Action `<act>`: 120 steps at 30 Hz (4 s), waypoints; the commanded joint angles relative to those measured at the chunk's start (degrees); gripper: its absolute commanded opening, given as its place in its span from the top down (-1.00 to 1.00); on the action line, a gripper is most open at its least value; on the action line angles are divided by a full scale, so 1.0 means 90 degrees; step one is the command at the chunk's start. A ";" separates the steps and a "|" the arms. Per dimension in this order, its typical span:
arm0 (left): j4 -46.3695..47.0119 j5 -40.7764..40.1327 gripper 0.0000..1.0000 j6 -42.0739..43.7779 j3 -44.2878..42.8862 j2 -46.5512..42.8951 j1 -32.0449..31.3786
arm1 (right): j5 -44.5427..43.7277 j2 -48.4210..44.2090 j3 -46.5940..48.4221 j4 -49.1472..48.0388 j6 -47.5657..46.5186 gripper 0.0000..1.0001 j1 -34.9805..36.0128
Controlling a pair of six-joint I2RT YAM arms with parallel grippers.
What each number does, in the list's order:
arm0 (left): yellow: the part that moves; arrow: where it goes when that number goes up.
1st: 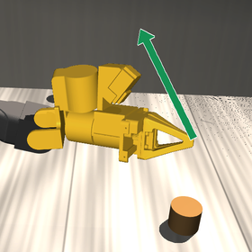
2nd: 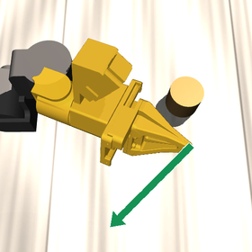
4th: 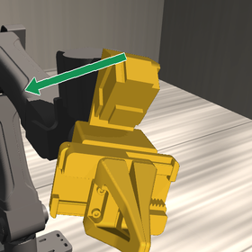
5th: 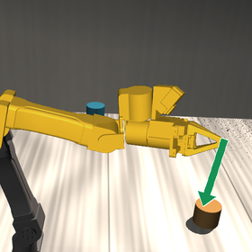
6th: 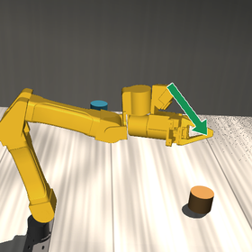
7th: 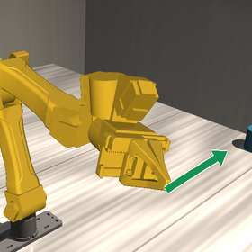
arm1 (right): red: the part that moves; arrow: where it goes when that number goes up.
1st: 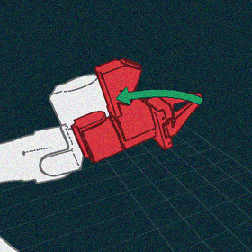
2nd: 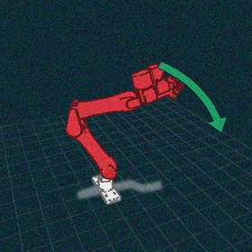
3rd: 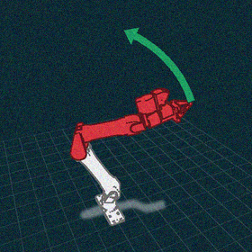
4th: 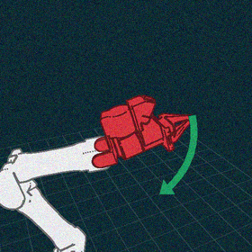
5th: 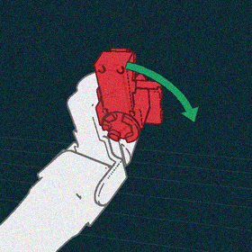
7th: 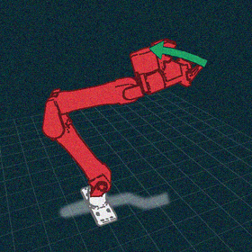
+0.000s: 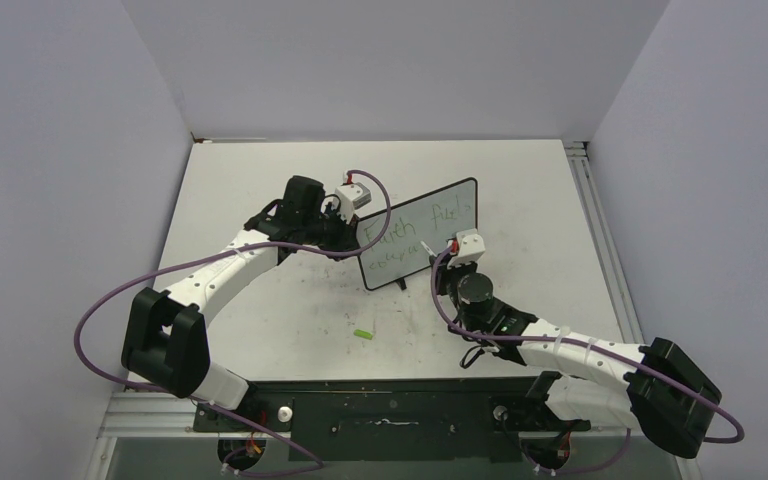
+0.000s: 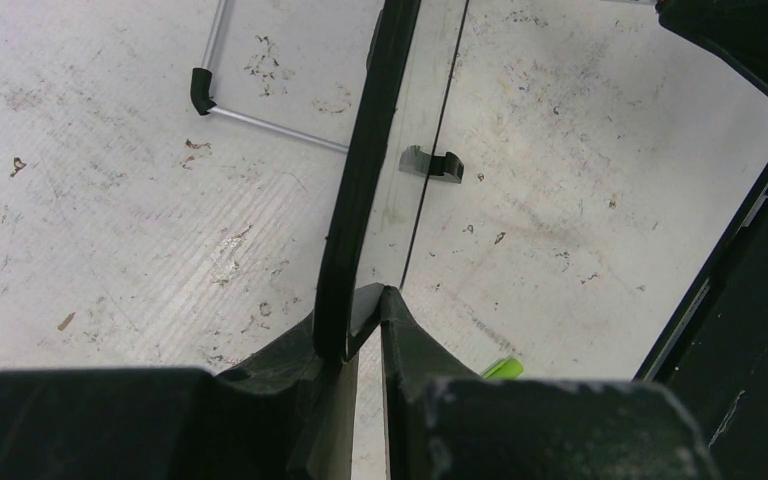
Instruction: Write a sentence on the whiteboard
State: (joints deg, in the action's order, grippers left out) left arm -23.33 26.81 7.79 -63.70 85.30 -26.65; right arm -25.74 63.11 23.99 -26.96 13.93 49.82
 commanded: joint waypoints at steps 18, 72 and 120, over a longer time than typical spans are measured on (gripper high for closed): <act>-0.0186 -0.0229 1.00 0.0277 -0.0109 -0.0034 -0.0027 | 0.0173 0.0001 0.0023 -0.0398 -0.0154 0.89 -0.0057; -0.0178 -0.0222 1.00 0.0285 -0.0100 -0.0053 -0.0027 | -0.0247 -0.0014 0.0153 -0.0475 -0.0439 0.89 0.0170; -0.0178 -0.0209 1.00 0.0287 -0.0102 -0.0049 -0.0027 | -0.0575 0.0693 -0.0072 -0.0550 -0.0236 0.89 0.0236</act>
State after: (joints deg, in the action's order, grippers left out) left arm -23.31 26.81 7.75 -63.70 85.30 -26.65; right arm -30.52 67.57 23.77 -30.98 10.37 51.83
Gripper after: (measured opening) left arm 0.104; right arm 0.164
